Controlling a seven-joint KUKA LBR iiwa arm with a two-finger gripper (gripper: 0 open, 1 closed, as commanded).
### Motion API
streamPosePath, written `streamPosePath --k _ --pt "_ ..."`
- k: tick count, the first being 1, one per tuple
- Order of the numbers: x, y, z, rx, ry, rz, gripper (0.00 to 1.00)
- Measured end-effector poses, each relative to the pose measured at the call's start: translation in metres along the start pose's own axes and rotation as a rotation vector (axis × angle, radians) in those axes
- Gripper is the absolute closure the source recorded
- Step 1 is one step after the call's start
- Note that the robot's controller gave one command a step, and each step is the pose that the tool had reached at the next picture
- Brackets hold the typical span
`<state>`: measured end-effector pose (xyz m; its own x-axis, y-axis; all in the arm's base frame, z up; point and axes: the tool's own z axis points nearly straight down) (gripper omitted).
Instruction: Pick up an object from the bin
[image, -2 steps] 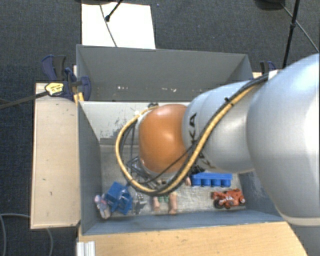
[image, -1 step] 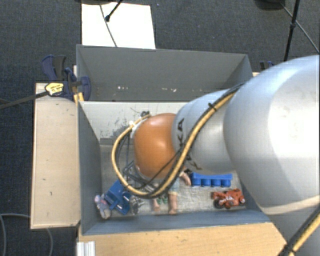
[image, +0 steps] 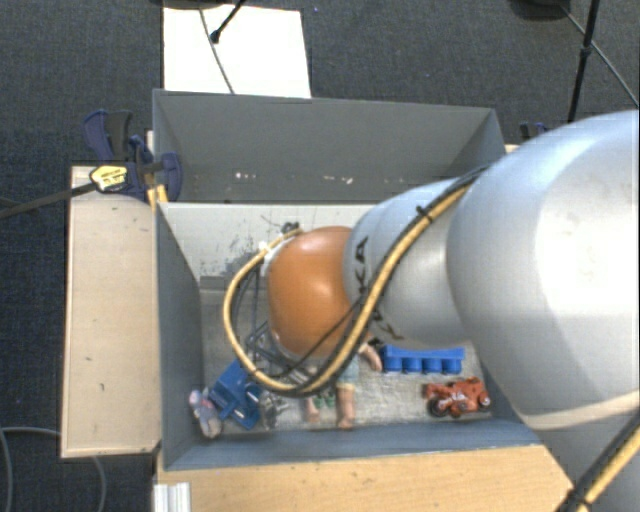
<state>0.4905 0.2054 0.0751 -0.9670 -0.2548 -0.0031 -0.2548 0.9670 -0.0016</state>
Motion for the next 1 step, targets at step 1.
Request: streamPosePath --k 1 --pt "-0.0029 0.0123 -0.1878 -0.003 -0.005 0.001 1.00"
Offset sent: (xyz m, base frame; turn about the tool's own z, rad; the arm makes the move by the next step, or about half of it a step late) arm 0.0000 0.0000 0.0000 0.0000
